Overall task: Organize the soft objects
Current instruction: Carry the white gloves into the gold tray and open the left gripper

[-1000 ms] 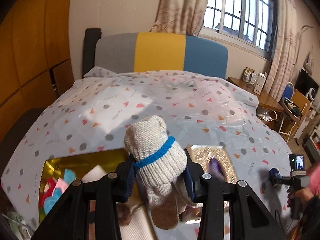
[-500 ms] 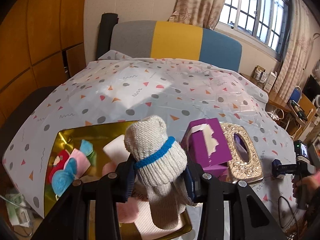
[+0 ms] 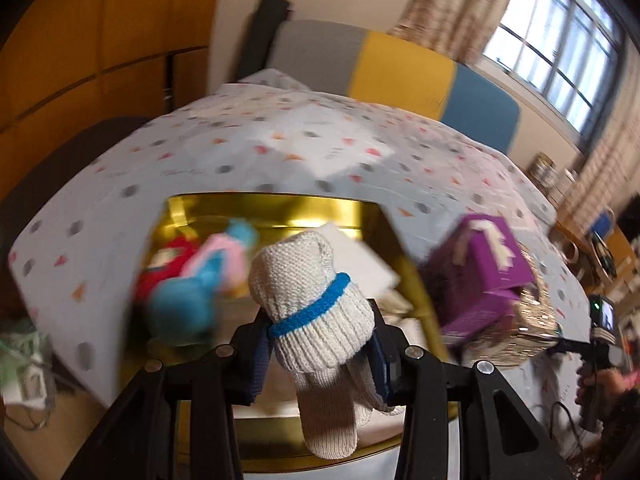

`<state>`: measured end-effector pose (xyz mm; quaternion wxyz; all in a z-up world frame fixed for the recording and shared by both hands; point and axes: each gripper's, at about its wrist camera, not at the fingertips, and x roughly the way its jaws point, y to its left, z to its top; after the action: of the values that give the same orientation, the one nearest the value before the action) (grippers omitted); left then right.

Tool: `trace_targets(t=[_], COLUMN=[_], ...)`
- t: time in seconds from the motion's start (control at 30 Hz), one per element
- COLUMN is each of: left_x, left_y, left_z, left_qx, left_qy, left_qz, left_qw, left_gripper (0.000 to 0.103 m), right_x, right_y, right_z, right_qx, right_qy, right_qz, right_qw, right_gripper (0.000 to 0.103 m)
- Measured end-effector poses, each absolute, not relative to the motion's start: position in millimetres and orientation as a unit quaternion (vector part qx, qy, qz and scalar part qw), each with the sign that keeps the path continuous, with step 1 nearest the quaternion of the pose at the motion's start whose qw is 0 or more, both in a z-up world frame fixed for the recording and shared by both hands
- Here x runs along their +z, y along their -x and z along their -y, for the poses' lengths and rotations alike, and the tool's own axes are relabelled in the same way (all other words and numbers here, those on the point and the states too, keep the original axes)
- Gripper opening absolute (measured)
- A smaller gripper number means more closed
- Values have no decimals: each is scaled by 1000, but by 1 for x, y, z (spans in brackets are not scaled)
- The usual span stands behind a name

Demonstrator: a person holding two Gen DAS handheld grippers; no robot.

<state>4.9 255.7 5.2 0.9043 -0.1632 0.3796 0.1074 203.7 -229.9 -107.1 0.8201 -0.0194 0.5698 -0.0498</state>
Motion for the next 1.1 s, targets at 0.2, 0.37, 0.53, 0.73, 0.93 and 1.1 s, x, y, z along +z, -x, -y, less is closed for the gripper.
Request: trace_targets(t=[0.2, 0.37, 0.53, 0.73, 0.93, 1.1], left_x=[-8, -26, -35, -58, -65, -56], left_y=[43, 54, 20, -30, -49, -32], left_z=[-322, -327, -290, -266, -280, -276], left_qx=[169, 159, 88, 101, 122, 132], left_qy=[219, 248, 236, 167, 178, 168], left_qz=[-380, -399, -425, -481, -482, -468], left_qw=[883, 868, 870, 855, 849, 858], left_gripper=[42, 42, 43, 44, 47, 72], right_x=[-104, -103, -102, -103, -102, -102], right_y=[-192, -189, -188, -189, -188, -188], right_z=[220, 212, 209, 208, 205, 204], right_qx=[-52, -53, -53, -52, -51, -51], right_qy=[38, 55, 67, 70, 80, 80], right_qz=[-564, -561, -558, -557, -555, -555], right_qw=[823, 825, 826, 826, 826, 826], right_gripper=[53, 53, 53, 53, 53, 53])
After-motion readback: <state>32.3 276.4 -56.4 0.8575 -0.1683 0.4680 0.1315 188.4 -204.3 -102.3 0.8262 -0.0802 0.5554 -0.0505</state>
